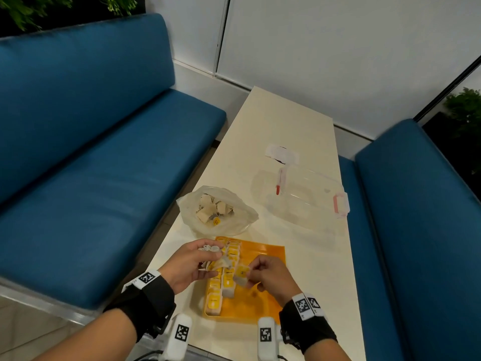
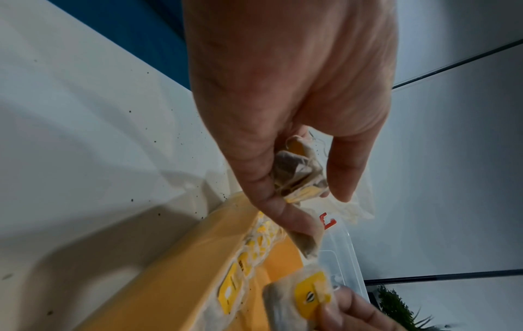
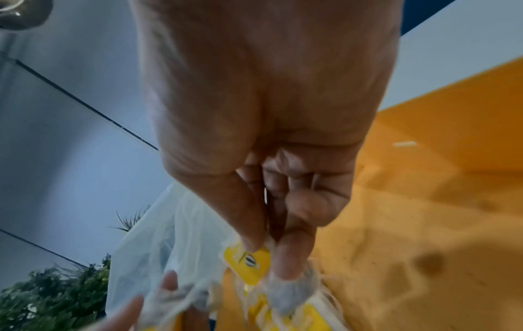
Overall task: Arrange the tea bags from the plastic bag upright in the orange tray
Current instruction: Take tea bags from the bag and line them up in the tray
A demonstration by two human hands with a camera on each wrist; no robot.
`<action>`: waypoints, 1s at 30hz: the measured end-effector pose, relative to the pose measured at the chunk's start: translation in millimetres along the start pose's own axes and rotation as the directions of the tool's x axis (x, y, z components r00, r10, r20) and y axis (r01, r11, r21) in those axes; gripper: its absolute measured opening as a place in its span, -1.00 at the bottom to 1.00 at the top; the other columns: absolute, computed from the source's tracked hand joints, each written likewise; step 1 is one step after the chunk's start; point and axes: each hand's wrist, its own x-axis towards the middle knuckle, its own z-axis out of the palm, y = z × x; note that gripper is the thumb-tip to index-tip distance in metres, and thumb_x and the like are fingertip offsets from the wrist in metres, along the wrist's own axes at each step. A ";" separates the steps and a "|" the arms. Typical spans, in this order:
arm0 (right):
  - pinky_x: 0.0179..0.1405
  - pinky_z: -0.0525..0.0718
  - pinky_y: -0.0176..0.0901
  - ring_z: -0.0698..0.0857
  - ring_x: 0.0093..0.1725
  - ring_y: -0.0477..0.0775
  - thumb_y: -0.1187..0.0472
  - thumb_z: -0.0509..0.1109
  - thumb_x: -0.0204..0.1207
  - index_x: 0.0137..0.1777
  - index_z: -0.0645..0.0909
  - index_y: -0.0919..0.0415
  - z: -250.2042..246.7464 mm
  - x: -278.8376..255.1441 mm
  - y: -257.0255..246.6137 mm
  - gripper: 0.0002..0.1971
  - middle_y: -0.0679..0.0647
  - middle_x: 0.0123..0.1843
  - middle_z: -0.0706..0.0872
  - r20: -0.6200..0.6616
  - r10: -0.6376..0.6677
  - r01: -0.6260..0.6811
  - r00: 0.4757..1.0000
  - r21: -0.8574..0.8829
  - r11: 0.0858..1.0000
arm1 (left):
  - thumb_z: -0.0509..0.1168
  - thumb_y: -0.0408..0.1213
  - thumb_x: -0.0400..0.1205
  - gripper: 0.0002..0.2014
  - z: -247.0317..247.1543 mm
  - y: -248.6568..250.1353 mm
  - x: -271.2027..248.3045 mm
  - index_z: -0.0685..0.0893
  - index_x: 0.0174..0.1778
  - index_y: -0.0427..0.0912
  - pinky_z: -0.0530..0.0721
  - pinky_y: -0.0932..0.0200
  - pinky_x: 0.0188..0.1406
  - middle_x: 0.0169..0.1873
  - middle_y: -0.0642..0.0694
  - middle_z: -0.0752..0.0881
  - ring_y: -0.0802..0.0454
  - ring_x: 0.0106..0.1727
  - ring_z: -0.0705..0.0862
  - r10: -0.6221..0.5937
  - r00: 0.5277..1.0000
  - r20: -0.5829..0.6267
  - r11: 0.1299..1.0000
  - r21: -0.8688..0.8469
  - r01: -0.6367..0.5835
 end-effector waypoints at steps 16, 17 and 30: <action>-0.58 0.62 -0.17 0.74 -0.49 0.14 0.45 0.38 0.55 -0.14 0.49 0.23 47.7 7.4 30.8 -0.84 0.17 -0.50 0.71 0.049 0.188 -0.186 0.981 -0.048 0.981 | 0.49 -0.46 0.59 -0.81 5.2 -5.4 0.5 0.84 0.09 -0.22 0.83 0.00 -0.11 0.18 -0.26 0.82 -0.14 0.10 0.80 0.028 0.999 -0.040 0.999 0.017 -0.028; -0.56 0.64 -0.14 0.75 -0.47 0.18 0.46 0.38 0.54 -0.15 0.49 0.23 49.9 7.8 31.2 -0.84 0.18 -0.49 0.71 0.030 0.187 -0.186 0.982 -0.033 0.982 | 0.49 -0.46 0.59 -0.81 5.2 -5.7 0.4 0.84 0.09 -0.21 0.83 -0.02 -0.09 0.18 -0.26 0.82 -0.13 0.10 0.80 0.028 0.999 -0.042 0.999 0.017 -0.027; -0.49 0.74 0.00 0.73 -0.52 0.23 0.44 0.39 0.43 -0.30 0.53 0.16 61.4 8.4 31.0 -0.81 0.27 -0.30 0.70 -0.161 0.123 -0.140 0.979 -0.101 0.985 | 0.47 -0.42 0.62 -0.83 5.5 -6.8 -1.2 0.84 0.11 -0.22 0.80 -0.14 0.05 0.18 -0.19 0.82 -0.12 0.17 0.79 0.018 0.999 -0.052 0.999 0.028 -0.016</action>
